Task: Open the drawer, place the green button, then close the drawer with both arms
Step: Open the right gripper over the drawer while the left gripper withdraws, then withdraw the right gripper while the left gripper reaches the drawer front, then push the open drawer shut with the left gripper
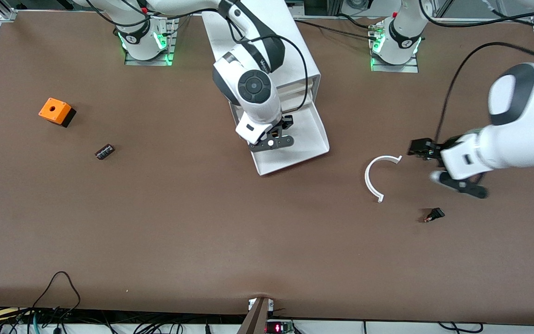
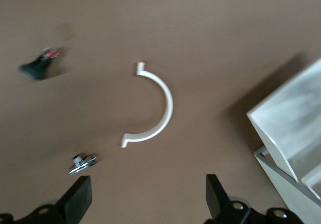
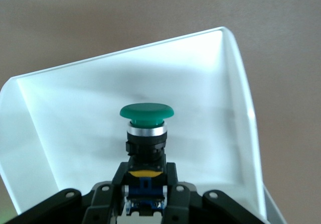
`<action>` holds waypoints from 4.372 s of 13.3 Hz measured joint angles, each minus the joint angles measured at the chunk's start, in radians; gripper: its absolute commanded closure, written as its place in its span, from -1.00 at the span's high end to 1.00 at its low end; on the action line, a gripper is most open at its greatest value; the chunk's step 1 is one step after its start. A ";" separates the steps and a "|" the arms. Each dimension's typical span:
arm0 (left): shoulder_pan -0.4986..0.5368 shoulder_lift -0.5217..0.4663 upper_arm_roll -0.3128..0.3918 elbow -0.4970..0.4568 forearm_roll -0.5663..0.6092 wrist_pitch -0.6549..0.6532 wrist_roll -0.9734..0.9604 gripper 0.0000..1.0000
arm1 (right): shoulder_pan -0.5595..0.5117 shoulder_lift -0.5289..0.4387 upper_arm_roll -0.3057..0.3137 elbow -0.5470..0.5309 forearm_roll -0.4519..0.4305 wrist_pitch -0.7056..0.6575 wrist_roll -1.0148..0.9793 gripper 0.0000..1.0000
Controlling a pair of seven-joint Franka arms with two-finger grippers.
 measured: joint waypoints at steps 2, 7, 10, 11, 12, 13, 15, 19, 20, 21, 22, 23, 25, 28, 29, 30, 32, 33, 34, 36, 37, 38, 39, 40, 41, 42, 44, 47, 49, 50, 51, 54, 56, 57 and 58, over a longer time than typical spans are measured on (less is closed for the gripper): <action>0.034 -0.001 0.002 0.040 0.042 -0.053 -0.083 1.00 | 0.001 0.012 -0.002 0.000 0.000 0.023 0.001 -0.97; 0.062 -0.034 0.003 0.066 0.142 -0.069 -0.155 1.00 | 0.014 0.080 -0.002 -0.003 -0.013 0.087 0.001 -0.34; 0.062 -0.038 -0.016 0.066 0.208 -0.069 -0.155 1.00 | 0.014 0.087 -0.007 -0.002 -0.022 0.094 0.001 1.00; 0.058 -0.038 -0.028 0.064 0.216 -0.070 -0.155 1.00 | 0.014 0.082 -0.010 0.003 -0.022 0.095 0.001 1.00; 0.053 -0.037 -0.044 0.061 0.217 -0.072 -0.156 1.00 | 0.015 0.071 -0.015 0.009 -0.022 0.094 0.001 1.00; 0.048 -0.034 -0.066 0.056 0.217 -0.072 -0.174 1.00 | 0.015 0.049 -0.026 0.015 -0.022 0.079 0.001 1.00; 0.029 -0.013 -0.112 0.045 0.217 -0.067 -0.287 1.00 | 0.016 -0.023 -0.077 0.025 -0.023 0.004 0.000 1.00; -0.078 0.091 -0.168 0.037 0.216 0.029 -0.608 1.00 | 0.008 -0.196 -0.309 0.029 -0.010 -0.188 -0.162 1.00; -0.115 0.118 -0.169 0.036 0.216 0.063 -0.672 1.00 | -0.003 -0.226 -0.368 0.028 0.019 -0.233 -0.257 1.00; -0.146 0.145 -0.170 0.034 0.216 0.101 -0.725 1.00 | -0.012 -0.251 -0.425 0.024 0.043 -0.274 -0.341 1.00; -0.171 0.170 -0.170 0.027 0.216 0.148 -0.774 1.00 | -0.019 -0.273 -0.475 0.017 0.056 -0.300 -0.413 1.00; -0.192 0.193 -0.170 0.012 0.216 0.203 -0.823 1.00 | -0.024 -0.298 -0.517 0.002 0.063 -0.311 -0.474 1.00; -0.230 0.226 -0.170 -0.034 0.216 0.335 -0.920 1.00 | -0.026 -0.364 -0.573 -0.048 0.063 -0.325 -0.540 1.00; -0.290 0.262 -0.170 -0.146 0.217 0.576 -1.084 1.00 | -0.024 -0.503 -0.588 -0.145 -0.038 -0.359 -0.557 1.00; -0.313 0.273 -0.170 -0.176 0.223 0.637 -1.132 1.00 | -0.022 -0.545 -0.587 -0.172 -0.071 -0.366 -0.558 1.00; -0.338 0.282 -0.170 -0.201 0.253 0.684 -1.189 1.00 | -0.020 -0.577 -0.584 -0.193 -0.099 -0.371 -0.560 1.00; -0.383 0.296 -0.171 -0.235 0.349 0.744 -1.328 1.00 | -0.050 -0.605 -0.538 -0.216 -0.149 -0.372 -0.578 1.00; -0.408 0.306 -0.171 -0.245 0.403 0.755 -1.398 1.00 | -0.113 -0.605 -0.471 -0.217 -0.162 -0.372 -0.596 1.00; -0.432 0.317 -0.170 -0.248 0.457 0.761 -1.460 1.00 | -0.196 -0.605 -0.395 -0.217 -0.169 -0.371 -0.626 1.00; -0.458 0.326 -0.169 -0.247 0.507 0.763 -1.522 1.00 | -0.383 -0.606 -0.249 -0.217 -0.172 -0.371 -0.714 1.00; -0.460 0.327 -0.168 -0.247 0.511 0.763 -1.527 1.00 | -0.485 -0.611 -0.175 -0.217 -0.172 -0.371 -0.757 1.00; -0.460 0.328 -0.168 -0.247 0.511 0.763 -1.527 1.00 | -0.581 -0.620 -0.103 -0.220 -0.172 -0.372 -0.789 1.00; -0.460 0.331 -0.168 -0.247 0.511 0.763 -1.527 1.00 | -0.652 -0.637 -0.047 -0.236 -0.172 -0.370 -0.806 1.00; -0.461 0.334 -0.171 -0.248 0.511 0.758 -1.526 1.00 | -0.692 -0.663 -0.013 -0.277 -0.174 -0.354 -0.811 1.00; -0.461 0.340 -0.181 -0.249 0.511 0.746 -1.526 1.00 | -0.706 -0.697 0.003 -0.338 -0.181 -0.313 -0.812 1.00; -0.463 0.347 -0.195 -0.250 0.511 0.723 -1.526 1.00 | -0.708 -0.729 0.011 -0.396 -0.188 -0.278 -0.812 1.00; -0.467 0.359 -0.215 -0.251 0.480 0.671 -1.493 1.00 | -0.710 -0.754 0.027 -0.421 -0.196 -0.256 -0.812 1.00; -0.464 0.359 -0.221 -0.249 0.380 0.618 -1.406 1.00 | -0.748 -0.754 0.048 -0.382 -0.208 -0.285 -0.828 1.00; -0.462 0.361 -0.252 -0.249 0.332 0.580 -1.396 1.00 | -0.758 -0.752 0.052 -0.374 -0.209 -0.289 -0.838 1.00; -0.462 0.361 -0.273 -0.248 0.308 0.564 -1.395 1.00 | -0.759 -0.750 0.052 -0.372 -0.209 -0.289 -0.839 1.00; -0.462 0.361 -0.297 -0.248 0.282 0.551 -1.395 1.00 | -0.759 -0.748 0.053 -0.371 -0.209 -0.289 -0.839 1.00; -0.461 0.361 -0.358 -0.246 0.242 0.533 -1.395 1.00 | -0.763 -0.742 0.054 -0.368 -0.210 -0.289 -0.839 1.00; -0.458 0.361 -0.364 -0.244 0.236 0.532 -1.392 1.00 | -0.779 -0.738 0.047 -0.367 -0.210 -0.289 -0.840 1.00; -0.456 0.362 -0.364 -0.244 0.231 0.532 -1.385 1.00 | -0.783 -0.737 0.038 -0.366 -0.210 -0.289 -0.841 1.00; -0.454 0.362 -0.365 -0.243 0.228 0.529 -1.379 1.00 | -0.785 -0.735 0.025 -0.362 -0.210 -0.289 -0.841 1.00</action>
